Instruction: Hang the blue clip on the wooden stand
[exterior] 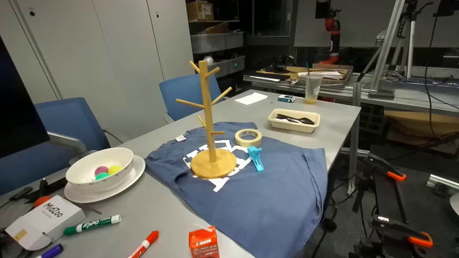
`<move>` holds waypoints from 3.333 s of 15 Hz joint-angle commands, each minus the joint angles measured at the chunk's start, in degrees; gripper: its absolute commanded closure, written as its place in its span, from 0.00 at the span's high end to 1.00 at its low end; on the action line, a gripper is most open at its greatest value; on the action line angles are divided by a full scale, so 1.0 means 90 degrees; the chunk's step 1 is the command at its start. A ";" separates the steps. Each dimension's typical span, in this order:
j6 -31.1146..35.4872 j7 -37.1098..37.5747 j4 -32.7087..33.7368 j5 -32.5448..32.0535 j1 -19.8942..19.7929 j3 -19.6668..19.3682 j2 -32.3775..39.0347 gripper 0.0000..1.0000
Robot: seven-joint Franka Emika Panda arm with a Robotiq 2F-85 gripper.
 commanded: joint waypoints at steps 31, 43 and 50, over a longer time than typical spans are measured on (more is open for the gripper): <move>0.0546 0.0290 -0.0451 0.0296 0.0241 -0.0171 0.0354 1.00; 0.2092 0.2253 -0.1339 0.0524 -0.0098 -0.0112 0.1182 1.00; 0.2028 0.2494 -0.1331 0.0480 -0.0067 -0.0175 0.1301 1.00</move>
